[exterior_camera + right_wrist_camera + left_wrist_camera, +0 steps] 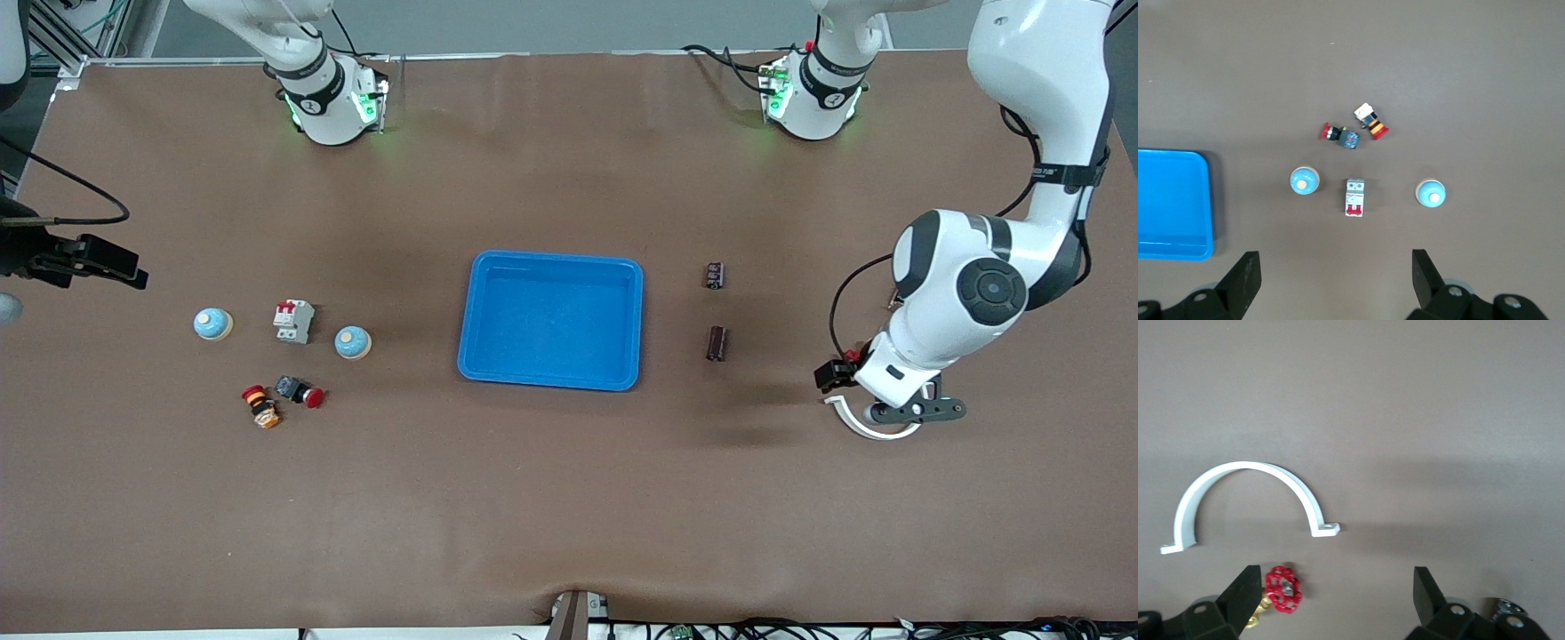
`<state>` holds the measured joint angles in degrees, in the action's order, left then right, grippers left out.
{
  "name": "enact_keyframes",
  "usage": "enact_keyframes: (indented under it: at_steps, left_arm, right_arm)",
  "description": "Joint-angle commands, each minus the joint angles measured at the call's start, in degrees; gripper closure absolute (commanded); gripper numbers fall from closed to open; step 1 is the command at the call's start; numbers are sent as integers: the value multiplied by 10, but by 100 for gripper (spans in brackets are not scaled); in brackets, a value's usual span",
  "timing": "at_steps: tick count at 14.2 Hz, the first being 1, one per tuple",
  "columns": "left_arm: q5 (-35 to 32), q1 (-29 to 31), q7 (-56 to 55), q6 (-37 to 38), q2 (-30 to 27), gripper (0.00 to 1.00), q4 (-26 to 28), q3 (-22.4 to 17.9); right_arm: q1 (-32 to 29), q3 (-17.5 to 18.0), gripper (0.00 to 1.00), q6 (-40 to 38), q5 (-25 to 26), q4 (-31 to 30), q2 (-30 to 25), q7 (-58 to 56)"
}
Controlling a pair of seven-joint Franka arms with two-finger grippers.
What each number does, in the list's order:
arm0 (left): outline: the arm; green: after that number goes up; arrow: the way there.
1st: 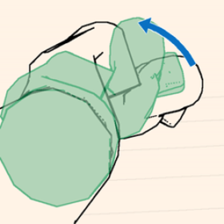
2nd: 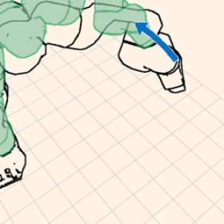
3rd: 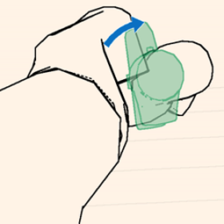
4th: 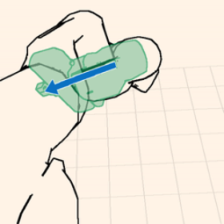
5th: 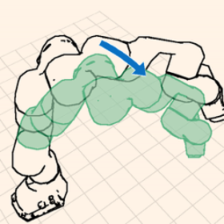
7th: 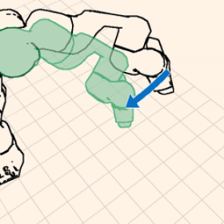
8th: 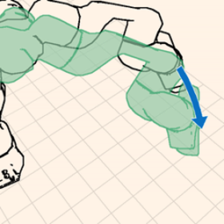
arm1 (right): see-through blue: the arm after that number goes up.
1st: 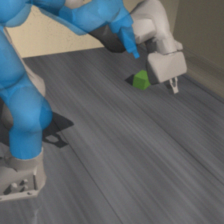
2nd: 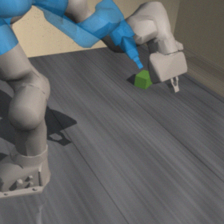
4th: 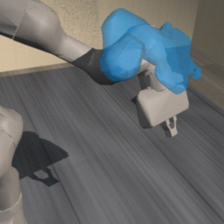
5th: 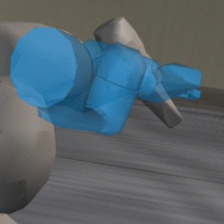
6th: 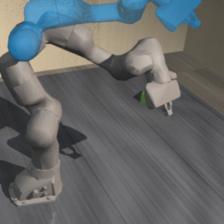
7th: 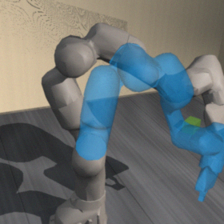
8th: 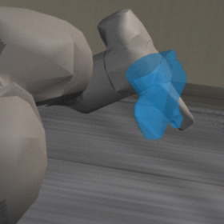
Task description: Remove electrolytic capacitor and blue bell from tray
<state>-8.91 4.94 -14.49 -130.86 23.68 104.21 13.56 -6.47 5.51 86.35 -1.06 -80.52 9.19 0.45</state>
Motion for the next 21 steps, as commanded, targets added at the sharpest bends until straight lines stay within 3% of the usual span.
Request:
enact_keyframes:
  at_steps: [1,2,3,7,15,21]
  left_arm:
    - [11,10,27,17,-13,0,-3,6]
    - [11,16,28,25,-15,0,-3,6]
    - [11,26,30,33,-20,0,-4,11]
    - [40,-2,38,53,-64,0,-5,-6]
    - [96,-56,107,289,-180,0,-79,-90]
    - [97,-57,123,343,-240,0,-86,-100]
  right_arm:
    - [11,14,0,-5,6,17,7,3]
    - [31,-17,0,-5,3,17,7,3]
    - [32,-25,0,-5,-2,17,7,3]
    - [41,-28,0,-5,0,18,7,3]
    - [52,-42,0,-1,-3,17,7,10]
    - [56,-58,0,48,-11,4,7,2]
